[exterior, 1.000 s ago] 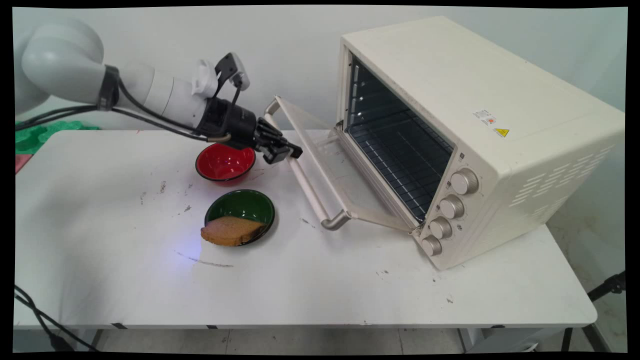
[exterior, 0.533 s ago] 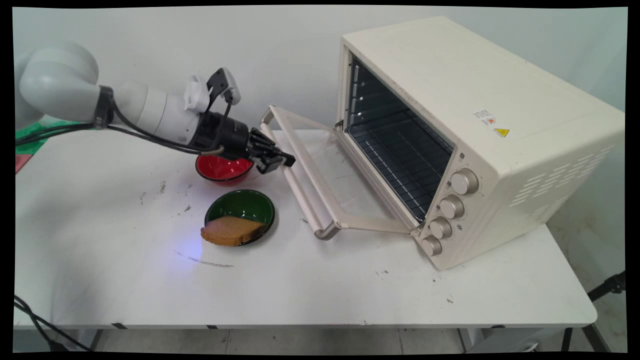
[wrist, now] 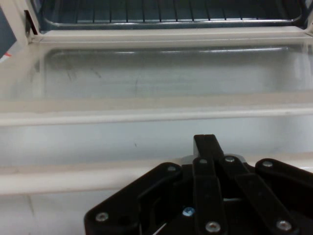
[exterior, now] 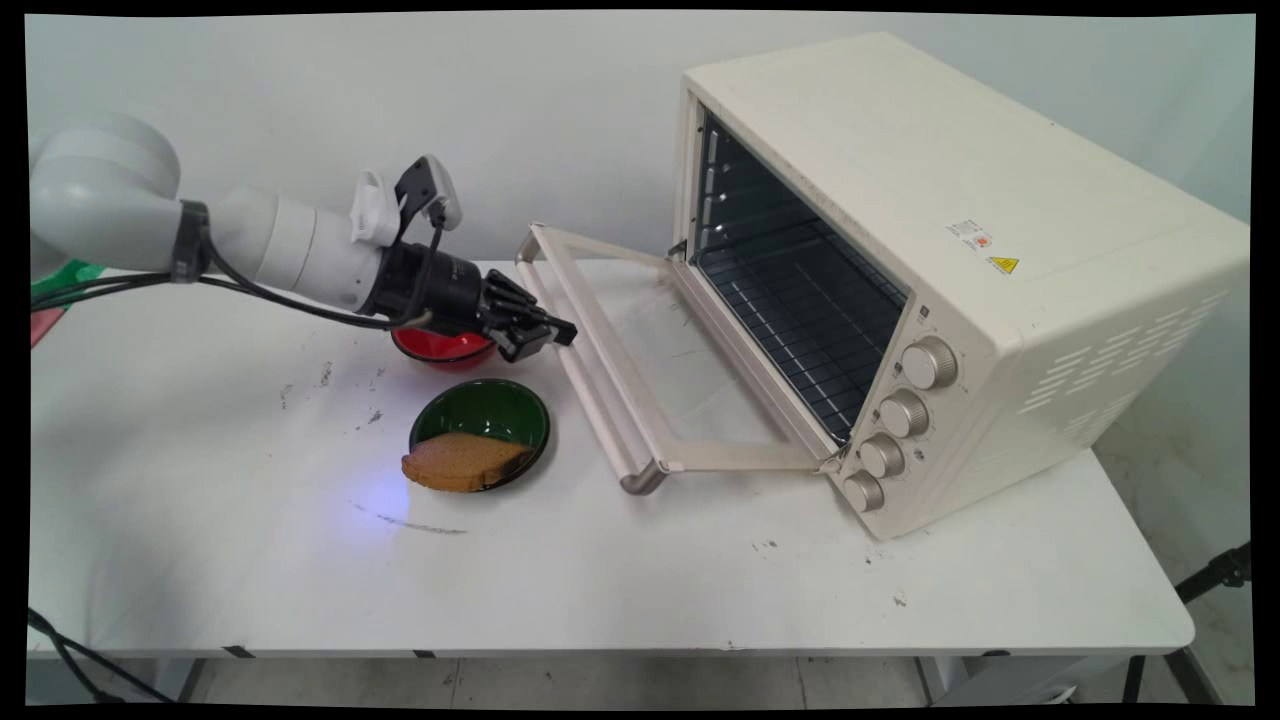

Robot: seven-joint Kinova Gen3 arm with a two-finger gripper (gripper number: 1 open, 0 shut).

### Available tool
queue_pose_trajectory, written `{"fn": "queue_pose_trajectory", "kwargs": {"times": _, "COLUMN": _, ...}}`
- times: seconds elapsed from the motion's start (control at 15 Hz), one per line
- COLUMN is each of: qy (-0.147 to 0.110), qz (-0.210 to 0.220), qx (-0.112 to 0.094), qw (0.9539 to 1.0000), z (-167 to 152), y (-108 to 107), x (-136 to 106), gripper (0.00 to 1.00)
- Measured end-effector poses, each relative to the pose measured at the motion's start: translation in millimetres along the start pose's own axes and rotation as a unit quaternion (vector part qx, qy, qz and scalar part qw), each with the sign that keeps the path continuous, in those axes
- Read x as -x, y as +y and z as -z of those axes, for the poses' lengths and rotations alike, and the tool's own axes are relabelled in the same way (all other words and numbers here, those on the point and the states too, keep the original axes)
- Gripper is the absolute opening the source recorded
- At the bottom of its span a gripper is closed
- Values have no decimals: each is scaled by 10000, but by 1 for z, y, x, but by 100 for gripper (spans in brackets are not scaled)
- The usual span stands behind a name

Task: Open the oven

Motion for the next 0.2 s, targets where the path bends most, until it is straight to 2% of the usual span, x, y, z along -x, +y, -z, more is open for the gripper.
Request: {"fn": "queue_pose_trajectory", "kwargs": {"times": 0.2, "qy": 24, "qz": 0, "qx": -11, "qw": 10000, "z": 4, "y": 1, "x": 7, "gripper": 0}}
